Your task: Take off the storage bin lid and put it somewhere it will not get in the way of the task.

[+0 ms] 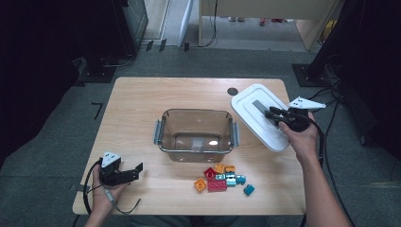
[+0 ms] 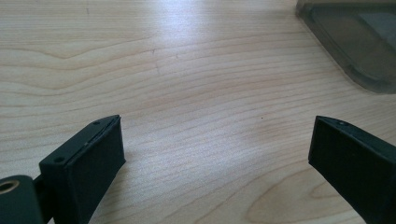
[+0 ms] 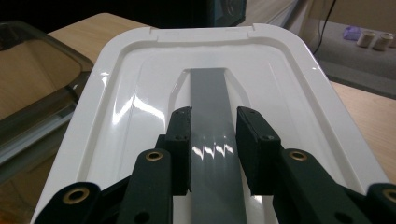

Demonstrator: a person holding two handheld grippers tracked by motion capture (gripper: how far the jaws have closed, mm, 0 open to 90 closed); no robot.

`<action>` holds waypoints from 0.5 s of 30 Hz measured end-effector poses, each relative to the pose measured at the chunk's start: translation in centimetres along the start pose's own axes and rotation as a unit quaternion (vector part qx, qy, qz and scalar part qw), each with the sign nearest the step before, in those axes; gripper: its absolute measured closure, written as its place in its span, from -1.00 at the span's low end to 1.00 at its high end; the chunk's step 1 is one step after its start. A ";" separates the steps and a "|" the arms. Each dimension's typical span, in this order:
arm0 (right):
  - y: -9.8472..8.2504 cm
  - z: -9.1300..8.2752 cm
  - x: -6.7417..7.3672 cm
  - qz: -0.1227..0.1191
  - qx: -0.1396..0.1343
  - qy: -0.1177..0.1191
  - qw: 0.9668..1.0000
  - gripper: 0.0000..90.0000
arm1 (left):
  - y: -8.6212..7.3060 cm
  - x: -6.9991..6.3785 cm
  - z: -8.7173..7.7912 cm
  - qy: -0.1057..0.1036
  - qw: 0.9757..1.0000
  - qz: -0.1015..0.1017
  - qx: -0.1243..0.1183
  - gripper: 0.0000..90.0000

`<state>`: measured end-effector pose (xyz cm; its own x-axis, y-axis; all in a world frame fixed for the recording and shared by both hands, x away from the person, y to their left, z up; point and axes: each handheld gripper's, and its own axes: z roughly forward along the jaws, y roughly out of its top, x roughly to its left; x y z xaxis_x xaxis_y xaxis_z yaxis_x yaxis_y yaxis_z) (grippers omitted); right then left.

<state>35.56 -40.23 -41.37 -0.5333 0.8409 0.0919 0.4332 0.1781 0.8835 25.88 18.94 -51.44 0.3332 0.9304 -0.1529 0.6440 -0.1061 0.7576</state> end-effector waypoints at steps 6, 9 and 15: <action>-0.9 0.3 -0.7 0.015 0.006 -0.024 1.000 0.51 | 0.0 0.0 0.1 -0.001 1.000 0.000 0.003 -0.92; -1.6 0.6 -1.1 0.022 0.010 -0.031 0.999 0.50 | 0.0 0.0 0.1 0.000 1.000 0.000 0.004 -0.92; -3.2 1.8 -1.2 0.024 0.031 -0.048 0.998 0.50 | -0.1 -0.1 0.2 -0.001 1.000 0.002 0.007 -0.92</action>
<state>36.11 -40.85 -45.08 -0.4408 0.8934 0.0865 0.5025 0.1658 0.8485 25.94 18.80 -51.59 0.3372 0.9293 -0.1507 0.6521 -0.1150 0.7494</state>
